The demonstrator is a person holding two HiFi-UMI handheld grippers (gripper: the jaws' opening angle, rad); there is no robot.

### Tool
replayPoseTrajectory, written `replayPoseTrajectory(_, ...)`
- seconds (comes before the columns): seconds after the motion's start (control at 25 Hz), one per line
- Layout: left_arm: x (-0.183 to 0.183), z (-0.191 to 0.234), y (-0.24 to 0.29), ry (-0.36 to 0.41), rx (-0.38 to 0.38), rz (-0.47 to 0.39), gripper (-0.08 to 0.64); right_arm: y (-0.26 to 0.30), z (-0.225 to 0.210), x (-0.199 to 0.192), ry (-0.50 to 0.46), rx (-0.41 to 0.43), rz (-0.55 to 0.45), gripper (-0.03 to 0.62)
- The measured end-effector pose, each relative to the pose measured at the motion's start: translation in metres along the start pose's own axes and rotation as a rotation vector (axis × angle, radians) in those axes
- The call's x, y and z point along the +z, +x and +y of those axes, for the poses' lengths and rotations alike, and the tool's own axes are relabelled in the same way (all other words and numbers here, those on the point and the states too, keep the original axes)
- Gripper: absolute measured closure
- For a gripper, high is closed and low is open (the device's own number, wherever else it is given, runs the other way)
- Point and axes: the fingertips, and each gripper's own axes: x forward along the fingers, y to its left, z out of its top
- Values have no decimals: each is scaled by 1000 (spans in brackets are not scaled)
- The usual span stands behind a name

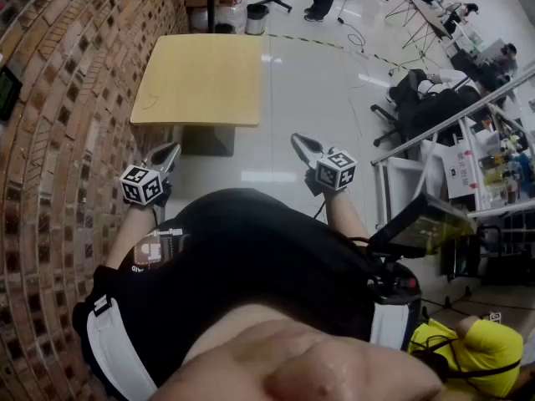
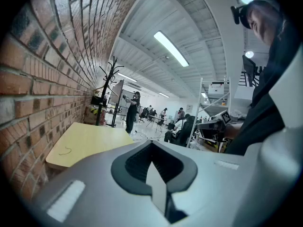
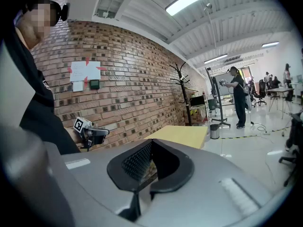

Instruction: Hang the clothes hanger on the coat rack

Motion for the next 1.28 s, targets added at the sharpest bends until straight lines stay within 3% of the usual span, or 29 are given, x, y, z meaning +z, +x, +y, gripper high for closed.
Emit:
replayPoseTrajectory(0.12,3,-24,22,10,-21,-1,568,-25,-17,4,39,-20,-13,578)
replayPoseTrajectory(0.36,-1,-75,75,15,-75,11,568,-80,-68,-7,17,-69,-13,578)
replayPoseTrajectory(0.68,-5,-142,168,37,-238,73,568,-147,-131,-23,69,-198,-18,578)
replayPoseTrajectory(0.88,0,-143,230,44,-326,103,568,-151,-166,-22,126,-278,-30,578)
replayPoseTrajectory(1.0,8,-135,281,48,-393,107,568,-143,-197,-10,114,-330,-29,578)
replayPoseTrajectory(1.28,61,-115,394,56,-547,140,568,-116,-278,37,94,-463,-60,578)
